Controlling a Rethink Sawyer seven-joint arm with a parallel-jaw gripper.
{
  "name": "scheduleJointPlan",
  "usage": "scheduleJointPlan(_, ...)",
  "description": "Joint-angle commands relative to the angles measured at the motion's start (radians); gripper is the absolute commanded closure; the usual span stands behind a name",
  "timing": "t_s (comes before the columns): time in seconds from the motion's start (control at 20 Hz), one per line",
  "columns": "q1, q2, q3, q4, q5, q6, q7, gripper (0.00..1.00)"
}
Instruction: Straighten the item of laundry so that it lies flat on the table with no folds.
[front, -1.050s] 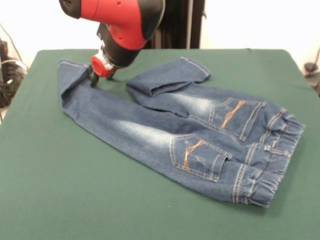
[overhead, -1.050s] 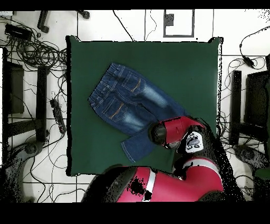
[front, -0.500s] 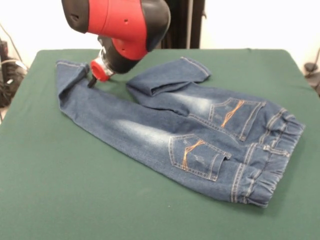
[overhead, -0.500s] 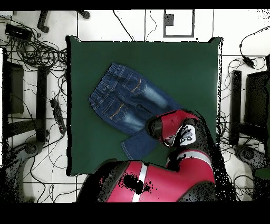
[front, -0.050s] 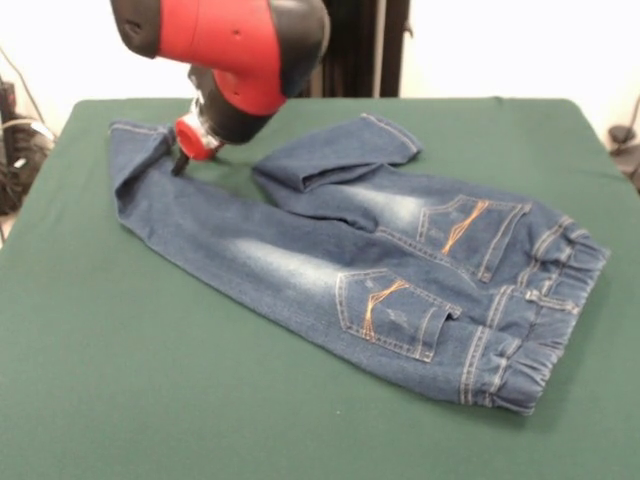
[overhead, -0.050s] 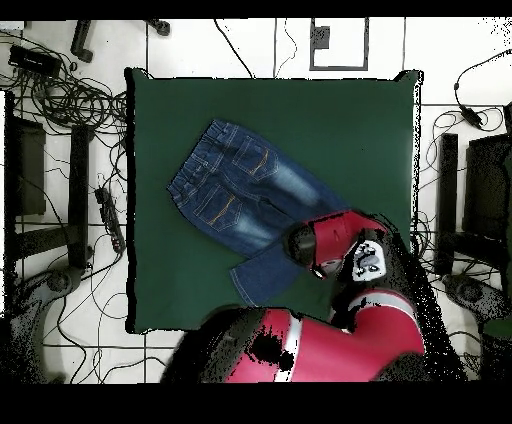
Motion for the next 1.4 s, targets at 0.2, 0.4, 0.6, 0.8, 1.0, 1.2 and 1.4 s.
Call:
scheduleJointPlan(0.2,-0.313,-0.119,0.152,0.276,-0.107,-0.494,0.02,0.0)
scheduleJointPlan(0.4,-0.389,-0.261,0.221,0.414,-0.1,-0.565,0.042,0.0)
scheduleJointPlan(0.6,-0.387,-0.288,0.227,0.448,-0.113,-0.547,0.041,0.0)
scheduleJointPlan(0.8,-0.323,-0.238,0.18,0.367,-0.135,-0.483,0.037,0.0)
scheduleJointPlan(1.0,-0.35,-0.251,0.217,0.371,-0.14,-0.459,0.008,0.0)
scheduleJointPlan(1.2,-0.357,-0.22,0.22,0.343,-0.155,-0.455,-0.005,0.0)
scheduleJointPlan(1.4,-0.339,-0.188,0.209,0.31,-0.17,-0.479,0.013,0.0)
